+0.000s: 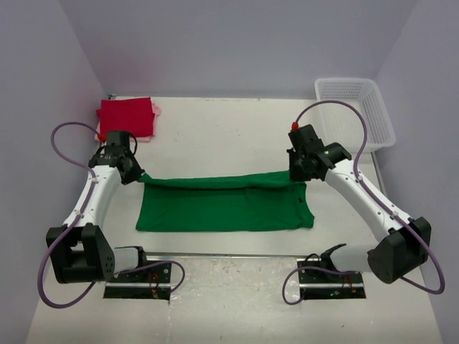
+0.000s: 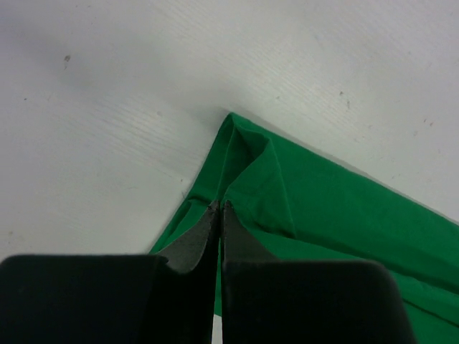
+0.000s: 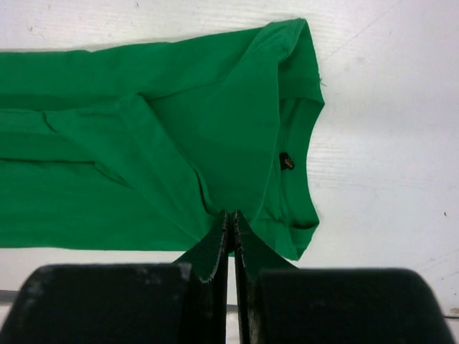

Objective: Fold and stack the t-shirts
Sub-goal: Fold the other side of the tshirt into a rectangle

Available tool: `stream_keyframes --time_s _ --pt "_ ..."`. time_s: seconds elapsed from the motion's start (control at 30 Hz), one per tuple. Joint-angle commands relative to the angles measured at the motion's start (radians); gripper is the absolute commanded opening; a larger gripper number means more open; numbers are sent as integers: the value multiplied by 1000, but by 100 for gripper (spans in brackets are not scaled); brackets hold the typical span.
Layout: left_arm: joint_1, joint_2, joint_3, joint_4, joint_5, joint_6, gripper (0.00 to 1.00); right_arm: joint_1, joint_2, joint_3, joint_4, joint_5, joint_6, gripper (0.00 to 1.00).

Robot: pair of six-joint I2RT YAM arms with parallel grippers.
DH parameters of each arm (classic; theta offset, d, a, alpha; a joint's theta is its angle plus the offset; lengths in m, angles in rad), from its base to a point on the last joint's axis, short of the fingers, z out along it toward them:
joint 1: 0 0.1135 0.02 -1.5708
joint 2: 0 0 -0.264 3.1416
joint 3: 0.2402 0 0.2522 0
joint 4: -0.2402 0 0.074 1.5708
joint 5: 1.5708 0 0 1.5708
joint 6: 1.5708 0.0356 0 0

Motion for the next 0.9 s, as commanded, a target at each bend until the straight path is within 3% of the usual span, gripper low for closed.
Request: stream_keyframes --time_s 0.0,0.5,0.63,0.67,0.73,0.77,0.83,0.87 --pt "5 -33 -21 -25 -37 17 0 11 -51 -39 -11 31 30 0" --pt "7 -43 -85 -55 -23 13 0 52 -149 -233 9 27 105 0" --pt "7 -43 -67 -111 5 -15 0 93 -158 -246 0 -44 192 0" --pt "5 -52 -65 -124 18 -28 7 103 -166 -257 -23 -54 221 0" --pt "7 -73 -71 -165 92 -56 12 197 -247 -301 -55 -45 356 17" --pt "5 -128 -79 -182 98 -76 21 251 -291 -321 -98 -25 428 26" --pt "4 -209 -99 -205 92 -111 50 396 -441 -363 -80 -16 555 69" --pt "5 -283 -99 -213 48 -154 76 406 -474 -392 -22 -28 555 77"
